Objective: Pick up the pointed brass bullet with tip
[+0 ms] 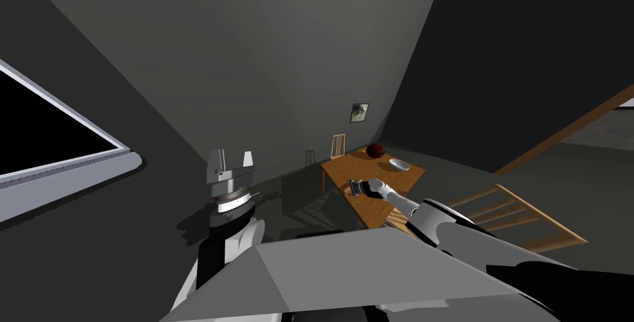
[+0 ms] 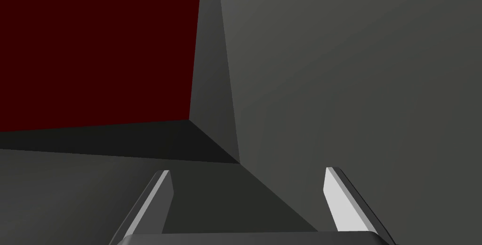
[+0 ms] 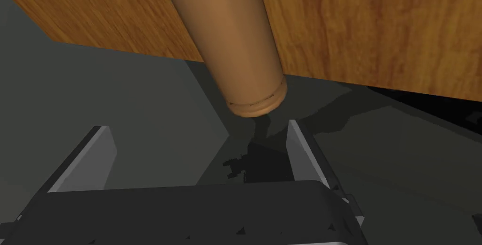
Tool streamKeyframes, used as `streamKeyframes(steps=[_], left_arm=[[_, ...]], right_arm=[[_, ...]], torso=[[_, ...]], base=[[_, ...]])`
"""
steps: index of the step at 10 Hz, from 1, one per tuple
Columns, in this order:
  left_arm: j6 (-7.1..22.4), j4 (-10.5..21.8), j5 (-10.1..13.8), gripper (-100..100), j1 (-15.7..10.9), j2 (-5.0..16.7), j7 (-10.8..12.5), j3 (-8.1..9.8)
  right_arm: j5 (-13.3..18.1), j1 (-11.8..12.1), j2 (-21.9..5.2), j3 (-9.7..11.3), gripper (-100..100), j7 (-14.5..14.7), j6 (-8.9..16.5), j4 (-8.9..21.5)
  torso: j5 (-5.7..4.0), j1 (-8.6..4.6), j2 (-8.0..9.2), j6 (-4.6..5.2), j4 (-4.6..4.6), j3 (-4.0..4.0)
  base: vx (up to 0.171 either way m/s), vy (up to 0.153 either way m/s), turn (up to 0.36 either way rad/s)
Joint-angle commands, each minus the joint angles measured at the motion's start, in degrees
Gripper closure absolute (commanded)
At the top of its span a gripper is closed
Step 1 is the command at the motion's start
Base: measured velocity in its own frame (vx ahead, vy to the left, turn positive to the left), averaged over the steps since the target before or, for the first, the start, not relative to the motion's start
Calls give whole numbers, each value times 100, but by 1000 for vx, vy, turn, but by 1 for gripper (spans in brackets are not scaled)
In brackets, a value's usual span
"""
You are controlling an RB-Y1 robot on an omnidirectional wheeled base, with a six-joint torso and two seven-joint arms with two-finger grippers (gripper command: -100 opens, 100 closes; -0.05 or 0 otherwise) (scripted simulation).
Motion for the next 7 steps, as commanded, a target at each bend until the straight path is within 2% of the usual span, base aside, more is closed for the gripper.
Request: streamKeyframes(steps=[1, 2, 4, 5, 7], left_arm=[[0, 0, 0, 0, 0, 0, 0, 0], [0, 0, 0, 0, 0, 0, 0, 0], [0, 0, 0, 0, 0, 0, 0, 0], [0, 0, 0, 0, 0, 0, 0, 0], [0, 0, 0, 0, 0, 0, 0, 0]], right_arm=[[112, 1, -54, 44, -100, 82, -2, 228], [112, 1, -54, 44, -100, 82, -2, 228], [414, -98, -212, 165, -100, 282, -50, 666], [414, -98, -212, 165, -100, 282, -50, 592], [538, -142, -277, 213, -100, 364, -66, 915]], torso=[[0, 0, 0, 0, 0, 0], [0, -2, 2, 1, -1, 0], [-1, -2, 15, 0, 3, 8], [0, -5, 1, 1, 1, 1], [0, 3, 16, 1, 2, 7]], base=[[87, 3, 29], [36, -4, -10], [85, 1, 71], [94, 8, 27], [47, 14, 21]])
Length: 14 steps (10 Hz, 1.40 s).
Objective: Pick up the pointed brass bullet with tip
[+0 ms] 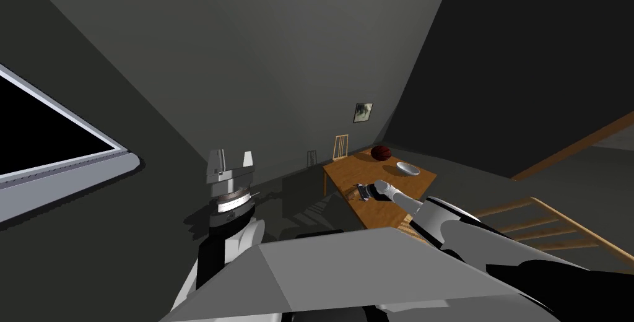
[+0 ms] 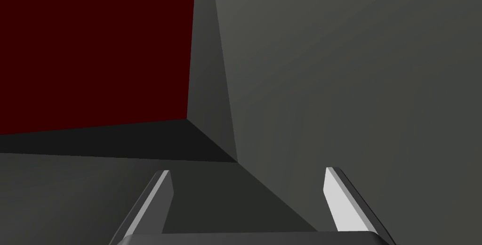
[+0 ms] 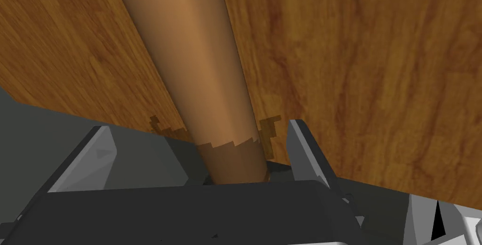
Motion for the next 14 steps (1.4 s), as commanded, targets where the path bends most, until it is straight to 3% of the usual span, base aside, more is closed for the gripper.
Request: streamKeyframes(steps=[1, 2, 3, 7, 9, 10, 11, 12, 13, 14], left_arm=[[0, 0, 0, 0, 0, 0, 0, 0], [0, 0, 0, 0, 0, 0, 0, 0], [0, 0, 0, 0, 0, 0, 0, 0], [0, 0, 0, 0, 0, 0, 0, 0], [0, 0, 0, 0, 1, 0, 0, 0], [0, 0, 0, 0, 0, 0, 0, 0], [0, 0, 0, 0, 0, 0, 0, 0], [0, 0, 0, 0, 0, 0, 0, 0], [0, 0, 0, 0, 0, 0, 0, 0], [0, 0, 0, 0, 0, 0, 0, 0]], right_arm=[[-15, -71, 26, -47, -100, 214, -42, 286], [90, -109, -29, -6, -100, 284, -55, 504], [90, -109, -29, -6, -100, 284, -55, 392], [350, -165, -141, 104, -100, 454, -91, 950], [333, -174, -103, 98, -100, 509, -81, 958], [349, -154, -117, 111, 0, 443, -69, 909], [314, -53, 15, 124, -100, 478, 110, 921], [314, -53, 15, 124, -100, 478, 110, 1013], [314, -53, 15, 124, -100, 478, 110, 921], [282, 50, 145, 138, -100, 507, 290, 927]], torso=[[0, 0, 0, 0, 0, 0], [-1, -2, 0, 0, -1, 0], [-1, 0, -4, 1, -1, -2], [-1, -3, -10, 0, -2, -6], [0, 3, -14, 2, -5, -10], [-1, -1, 3, 1, -1, 0], [-1, -2, 15, 1, 2, 7], [-4, -11, 8, 0, 1, 4], [-4, -17, 9, 3, 1, 4], [-4, -12, 15, 2, 2, 8]], base=[[55, 4, 30], [75, 15, 60], [71, 10, 17], [79, 9, 43], [64, 12, 10], [7, 1, 1], [42, -30, 41], [43, -39, 39], [15, -21, -5], [27, -29, 40]])
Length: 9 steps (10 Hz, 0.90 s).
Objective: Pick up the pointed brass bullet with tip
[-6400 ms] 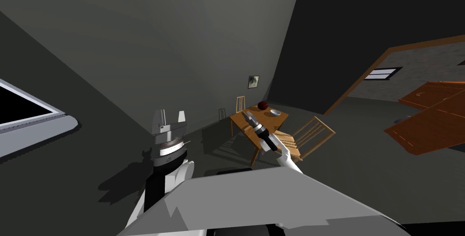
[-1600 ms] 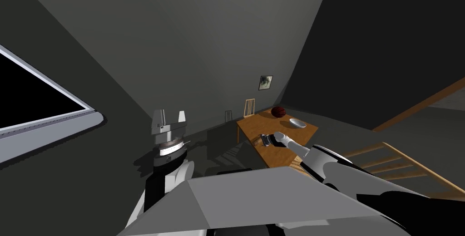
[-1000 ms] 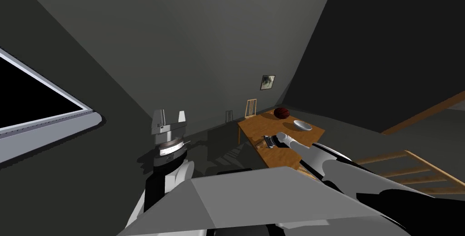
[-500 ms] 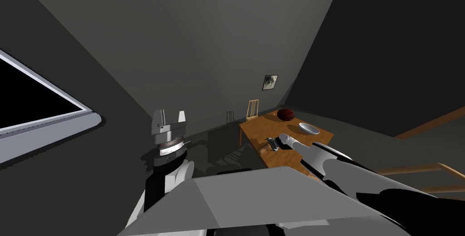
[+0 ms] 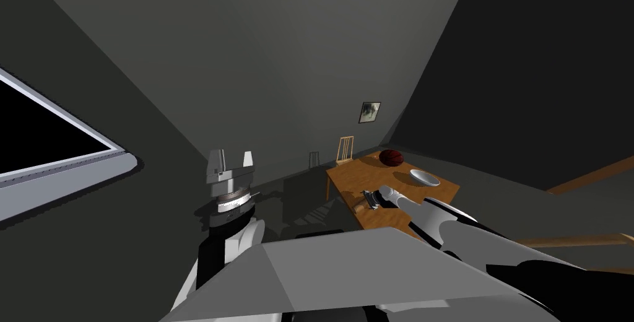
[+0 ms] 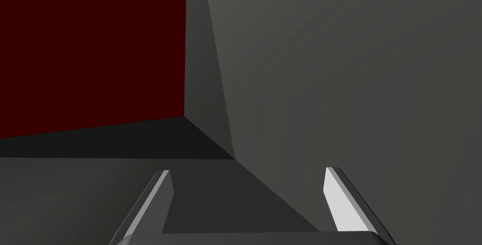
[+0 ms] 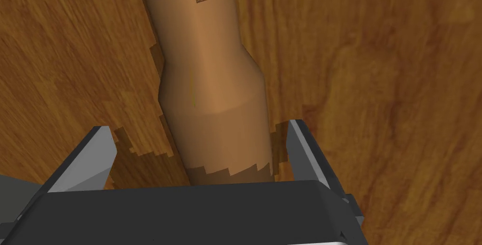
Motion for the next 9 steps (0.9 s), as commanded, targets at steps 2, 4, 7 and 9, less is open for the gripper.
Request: streamKeyframes(steps=[2, 4, 7, 9], left_arm=[[0, 0, 0, 0, 0, 0, 0, 0], [0, 0, 0, 0, 0, 0, 0, 0], [0, 0, 0, 0, 0, 0, 0, 0], [0, 0, 0, 0, 0, -1, 0, 0]], right_arm=[[-2, 11, 15, 4, 100, -7, 22, -6], [3, 13, 13, 9, 100, 1, 16, -5], [0, 14, 15, 7, 0, -3, 18, -4], [22, -107, -129, -22, 100, -21, -164, -155]], torso=[[-1, -2, -2, -1, 0, -1], [-2, -1, -3, 0, 3, -1], [1, 0, -1, 0, 3, 1], [9, 12, 12, 3, 9, 9]], base=[[6, -8, -1], [0, 0, 6], [0, 0, 0], [-36, 39, -49]])
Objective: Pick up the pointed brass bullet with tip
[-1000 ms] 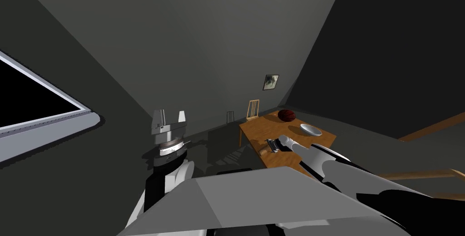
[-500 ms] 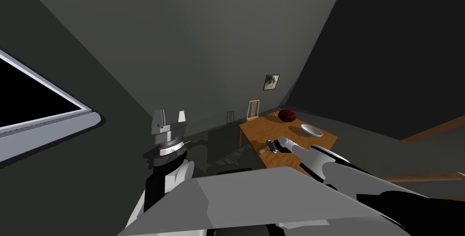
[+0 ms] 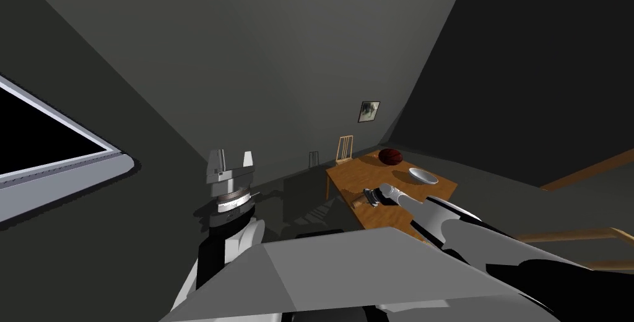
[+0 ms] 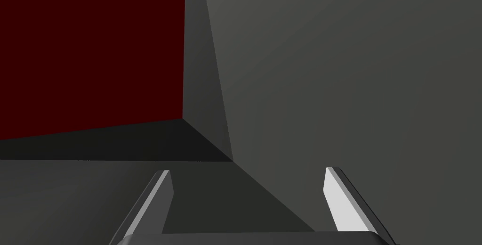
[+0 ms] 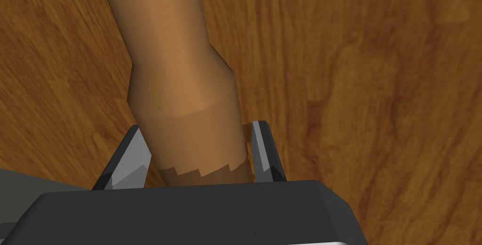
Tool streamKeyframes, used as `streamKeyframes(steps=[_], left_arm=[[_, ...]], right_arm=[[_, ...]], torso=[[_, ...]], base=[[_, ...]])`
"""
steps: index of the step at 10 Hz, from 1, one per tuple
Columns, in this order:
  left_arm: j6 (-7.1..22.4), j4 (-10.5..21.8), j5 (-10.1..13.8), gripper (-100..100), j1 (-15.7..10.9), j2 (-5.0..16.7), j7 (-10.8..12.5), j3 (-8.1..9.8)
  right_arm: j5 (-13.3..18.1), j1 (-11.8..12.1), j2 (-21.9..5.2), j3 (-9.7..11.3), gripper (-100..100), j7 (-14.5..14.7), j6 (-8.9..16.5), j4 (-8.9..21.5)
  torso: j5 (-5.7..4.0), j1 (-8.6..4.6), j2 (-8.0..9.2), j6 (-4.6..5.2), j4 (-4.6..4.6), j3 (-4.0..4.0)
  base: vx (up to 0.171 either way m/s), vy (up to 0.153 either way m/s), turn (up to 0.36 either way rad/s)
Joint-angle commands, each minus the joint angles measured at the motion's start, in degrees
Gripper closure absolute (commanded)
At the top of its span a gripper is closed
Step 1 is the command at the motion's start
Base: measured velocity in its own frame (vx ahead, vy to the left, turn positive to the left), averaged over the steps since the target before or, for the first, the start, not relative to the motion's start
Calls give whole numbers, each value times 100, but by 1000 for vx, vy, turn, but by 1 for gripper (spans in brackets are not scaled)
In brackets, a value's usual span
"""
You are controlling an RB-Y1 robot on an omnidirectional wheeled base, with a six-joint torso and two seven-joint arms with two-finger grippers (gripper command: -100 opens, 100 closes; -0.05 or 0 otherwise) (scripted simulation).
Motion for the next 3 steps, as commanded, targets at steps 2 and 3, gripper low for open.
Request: streamKeyframes(steps=[2, 3], left_arm=[[0, 0, 0, 0, 0, 0, 0, 0], [0, 0, 0, 0, 0, 0, 0, 0]], right_arm=[[-51, -71, 54, -54, 100, 194, -34, 202], [-54, -70, 58, -57, 0, 219, -36, 219]], torso=[[-1, -6, -2, 5, -3, -2], [0, -11, -5, 3, -2, -3]], base=[[-13, 11, 8], [0, 0, 0]])
